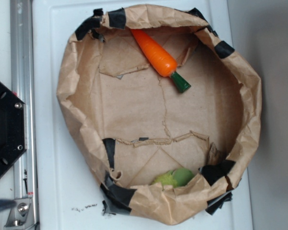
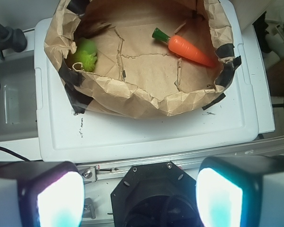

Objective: Grab the carrot.

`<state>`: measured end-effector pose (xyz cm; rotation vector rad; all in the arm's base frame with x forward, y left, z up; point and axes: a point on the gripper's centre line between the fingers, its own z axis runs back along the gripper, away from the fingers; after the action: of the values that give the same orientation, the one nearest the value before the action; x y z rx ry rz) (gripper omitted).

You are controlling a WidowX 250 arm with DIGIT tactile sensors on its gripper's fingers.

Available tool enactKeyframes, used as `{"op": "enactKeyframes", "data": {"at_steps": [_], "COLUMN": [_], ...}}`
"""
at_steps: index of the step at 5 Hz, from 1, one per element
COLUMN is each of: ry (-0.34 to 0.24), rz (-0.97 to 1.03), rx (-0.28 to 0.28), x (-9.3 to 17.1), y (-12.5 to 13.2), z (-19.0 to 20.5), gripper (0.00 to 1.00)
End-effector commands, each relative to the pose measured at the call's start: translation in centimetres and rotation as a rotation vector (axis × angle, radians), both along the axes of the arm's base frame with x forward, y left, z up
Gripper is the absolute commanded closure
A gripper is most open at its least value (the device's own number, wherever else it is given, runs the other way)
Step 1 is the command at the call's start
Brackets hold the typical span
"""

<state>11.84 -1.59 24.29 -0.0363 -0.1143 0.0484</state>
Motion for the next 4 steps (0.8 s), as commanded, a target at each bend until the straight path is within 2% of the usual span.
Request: {"op": "enactKeyframes", "data": {"at_steps": [1,2,3,4], "ry": [0.0,-0.058,-0.142,-0.221], "rz": [0.0,-0.098,-0.246,-0.368], "rx": [0.0,0.035,0.045,0.099], "x": [0.0,5.0,9.3,12.6], "y": [0.0,2.3,2.9,3.2], "z": [0.0,-4.0,-7.0,-9.8], "gripper": [0.0,0.0,0.0,0.0]}}
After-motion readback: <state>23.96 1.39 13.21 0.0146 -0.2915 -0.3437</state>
